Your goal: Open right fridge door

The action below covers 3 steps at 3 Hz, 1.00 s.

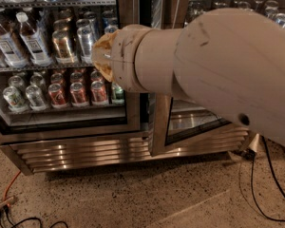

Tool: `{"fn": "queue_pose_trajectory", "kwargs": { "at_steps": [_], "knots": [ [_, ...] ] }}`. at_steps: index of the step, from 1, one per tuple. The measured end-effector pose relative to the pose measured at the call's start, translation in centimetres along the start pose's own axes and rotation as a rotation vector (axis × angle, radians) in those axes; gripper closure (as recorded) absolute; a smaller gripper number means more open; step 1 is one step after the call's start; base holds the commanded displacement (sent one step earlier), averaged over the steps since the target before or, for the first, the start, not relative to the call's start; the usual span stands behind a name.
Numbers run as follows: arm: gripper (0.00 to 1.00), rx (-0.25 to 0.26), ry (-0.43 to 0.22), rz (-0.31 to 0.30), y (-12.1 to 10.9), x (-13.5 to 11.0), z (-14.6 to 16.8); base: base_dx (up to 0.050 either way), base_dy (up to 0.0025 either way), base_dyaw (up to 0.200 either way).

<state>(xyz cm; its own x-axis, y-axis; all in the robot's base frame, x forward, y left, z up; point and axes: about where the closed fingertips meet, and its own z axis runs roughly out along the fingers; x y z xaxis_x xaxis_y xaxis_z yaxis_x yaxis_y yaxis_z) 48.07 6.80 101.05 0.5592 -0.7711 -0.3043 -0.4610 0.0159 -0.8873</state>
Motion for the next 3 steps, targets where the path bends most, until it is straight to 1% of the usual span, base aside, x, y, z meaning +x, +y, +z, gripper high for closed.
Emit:
{"fn": "queue_pose_trajectory", "kwargs": {
  "at_steps": [1,2,3],
  "knots": [
    [1.0,-0.001,-0.002,-0.001,0.0,-0.1,0.1,0.0,0.0,0.0],
    [1.0,-0.006,0.004,-0.014,0.0,-0.6,-0.1,0.0,0.0,0.0],
    [1.0,-0.032,0.037,-0.026,1.3,-0.1,0.5,0.0,0.0,0.0]
  ]
}}
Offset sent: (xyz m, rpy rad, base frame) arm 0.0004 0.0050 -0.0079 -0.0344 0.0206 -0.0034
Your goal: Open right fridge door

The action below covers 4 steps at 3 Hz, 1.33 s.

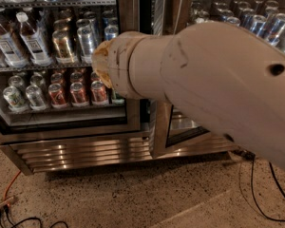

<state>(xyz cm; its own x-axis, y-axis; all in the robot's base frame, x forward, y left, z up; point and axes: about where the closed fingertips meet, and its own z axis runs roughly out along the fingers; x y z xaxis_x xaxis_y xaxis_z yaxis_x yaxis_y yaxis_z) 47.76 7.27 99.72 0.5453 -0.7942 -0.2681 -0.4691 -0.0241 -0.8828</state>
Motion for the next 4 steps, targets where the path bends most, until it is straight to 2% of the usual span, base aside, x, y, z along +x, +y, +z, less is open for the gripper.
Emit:
{"fn": "queue_pose_trajectory", "kwargs": {
  "at_steps": [1,2,3,4],
  "knots": [
    [1.0,-0.05,0.114,0.019,2.0,3.1,-0.4,0.0,0.0,0.0],
    [1.0,-0.05,0.114,0.019,2.0,3.1,-0.4,0.0,0.0,0.0],
    [1.0,-0.041,0.135,0.001,1.8,2.9,0.0,0.0,0.0,0.0],
    [1.0,-0.047,0.173,0.011,2.0,3.1,0.8,0.0,0.0,0.0]
  ]
}}
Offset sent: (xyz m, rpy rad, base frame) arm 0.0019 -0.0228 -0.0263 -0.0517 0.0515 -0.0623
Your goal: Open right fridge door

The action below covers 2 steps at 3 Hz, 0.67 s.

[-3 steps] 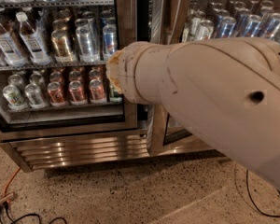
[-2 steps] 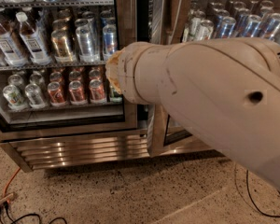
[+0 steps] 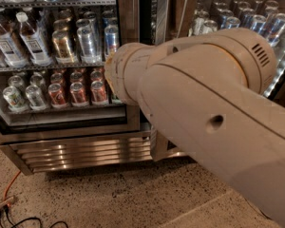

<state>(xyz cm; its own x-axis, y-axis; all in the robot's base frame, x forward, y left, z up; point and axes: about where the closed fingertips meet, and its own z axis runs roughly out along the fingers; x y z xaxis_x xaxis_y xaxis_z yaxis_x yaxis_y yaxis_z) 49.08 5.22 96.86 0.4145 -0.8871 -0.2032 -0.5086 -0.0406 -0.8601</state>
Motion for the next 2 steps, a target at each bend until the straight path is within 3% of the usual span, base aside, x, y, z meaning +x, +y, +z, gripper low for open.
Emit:
{"fn": "queue_pose_trajectory", "kwargs": {
  "at_steps": [1,2],
  "knots": [
    [1.0,0.013,0.068,0.024,-0.92,1.11,0.98,0.0,0.0,0.0],
    [1.0,0.013,0.068,0.024,-0.93,1.11,0.98,0.0,0.0,0.0]
  ]
}}
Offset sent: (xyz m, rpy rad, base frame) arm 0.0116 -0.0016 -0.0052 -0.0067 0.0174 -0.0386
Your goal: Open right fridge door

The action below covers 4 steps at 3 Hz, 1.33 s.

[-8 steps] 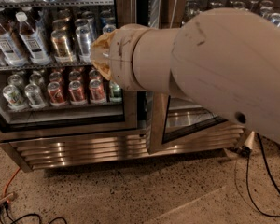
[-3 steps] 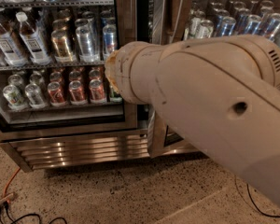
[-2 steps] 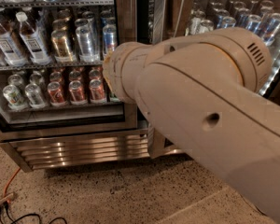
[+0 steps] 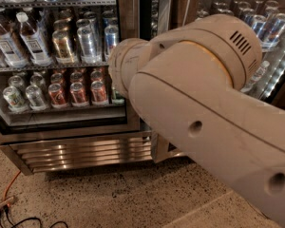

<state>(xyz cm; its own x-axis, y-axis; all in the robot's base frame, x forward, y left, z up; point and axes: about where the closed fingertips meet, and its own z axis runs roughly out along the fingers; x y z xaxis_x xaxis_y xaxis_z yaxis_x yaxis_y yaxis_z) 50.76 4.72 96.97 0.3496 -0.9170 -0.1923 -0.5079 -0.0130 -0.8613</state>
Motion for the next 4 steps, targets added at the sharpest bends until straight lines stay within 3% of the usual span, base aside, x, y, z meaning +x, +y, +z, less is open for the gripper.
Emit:
{"fn": "queue_pose_trajectory", "kwargs": {
  "at_steps": [1,2,3,4],
  "knots": [
    [1.0,0.011,0.031,-0.013,-0.6,0.4,0.2,0.0,0.0,0.0],
    [1.0,0.0,0.092,0.013,-1.0,1.6,2.0,0.0,0.0,0.0],
    [1.0,-0.02,0.185,0.049,-0.8,3.6,4.4,0.0,0.0,0.0],
    [1.0,0.018,0.226,0.059,-1.8,4.3,4.1,0.0,0.0,0.0]
  ]
}}
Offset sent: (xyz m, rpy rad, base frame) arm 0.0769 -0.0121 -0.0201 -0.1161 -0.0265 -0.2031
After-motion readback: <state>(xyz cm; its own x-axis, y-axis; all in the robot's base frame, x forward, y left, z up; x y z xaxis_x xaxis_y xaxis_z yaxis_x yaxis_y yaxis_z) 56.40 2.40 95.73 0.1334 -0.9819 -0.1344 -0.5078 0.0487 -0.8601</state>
